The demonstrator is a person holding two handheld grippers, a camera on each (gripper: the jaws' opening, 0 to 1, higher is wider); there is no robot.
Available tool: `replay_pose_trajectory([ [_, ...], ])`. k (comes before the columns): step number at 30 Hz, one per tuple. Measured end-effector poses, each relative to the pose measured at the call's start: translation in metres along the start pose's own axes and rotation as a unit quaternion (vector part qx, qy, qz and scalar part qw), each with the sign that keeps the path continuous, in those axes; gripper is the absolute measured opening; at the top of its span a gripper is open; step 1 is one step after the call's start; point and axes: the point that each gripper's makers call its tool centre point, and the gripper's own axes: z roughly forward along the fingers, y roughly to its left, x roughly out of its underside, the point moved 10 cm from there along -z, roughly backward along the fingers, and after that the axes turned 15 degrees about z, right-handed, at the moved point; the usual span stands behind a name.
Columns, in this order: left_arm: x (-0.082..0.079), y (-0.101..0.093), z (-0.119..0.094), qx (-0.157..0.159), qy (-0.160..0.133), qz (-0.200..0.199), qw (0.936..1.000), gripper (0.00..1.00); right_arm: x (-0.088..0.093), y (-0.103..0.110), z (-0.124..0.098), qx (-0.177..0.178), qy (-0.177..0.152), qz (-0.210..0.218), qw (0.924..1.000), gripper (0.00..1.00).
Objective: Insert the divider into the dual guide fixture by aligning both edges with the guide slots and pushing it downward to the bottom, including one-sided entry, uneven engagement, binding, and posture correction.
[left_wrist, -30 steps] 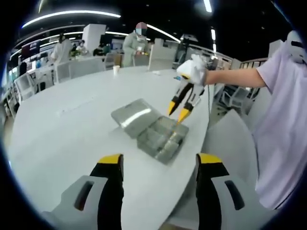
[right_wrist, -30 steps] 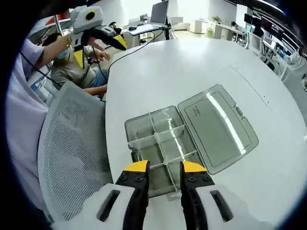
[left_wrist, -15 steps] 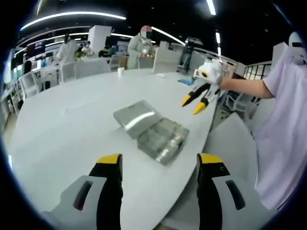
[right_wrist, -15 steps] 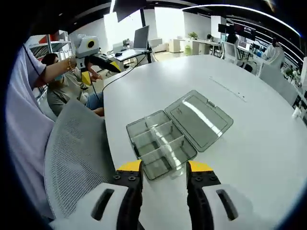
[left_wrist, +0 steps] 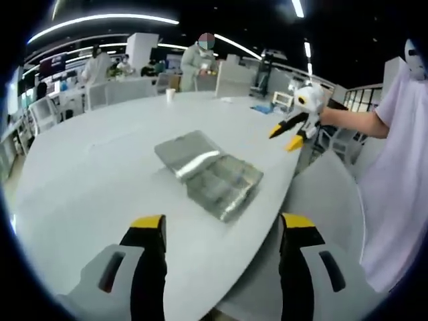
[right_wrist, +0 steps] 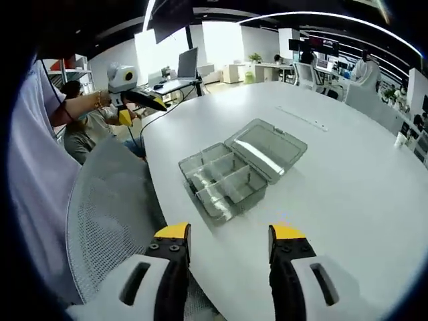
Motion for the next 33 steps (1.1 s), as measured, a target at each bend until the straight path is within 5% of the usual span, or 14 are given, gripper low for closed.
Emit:
replay_pose_trajectory([
  [14,0.012,-0.013,-0.010,-0.028,-0.001,-0.017,0.9994,0.74,0.043,-0.010,-0.030,0.013,-0.034,0.041,0.9985,0.52],
  [25,0.010,-0.011,-0.014,-0.031,-0.013,-0.018,0.9993,0.82,0.039,-0.016,-0.031,0.021,-0.036,0.036,0.9985,0.57],
  [33,0.022,-0.008,-0.011,-0.032,0.010,-0.019,0.9993,0.85,0.040,-0.015,-0.021,0.018,-0.016,0.031,0.9992,0.61],
])
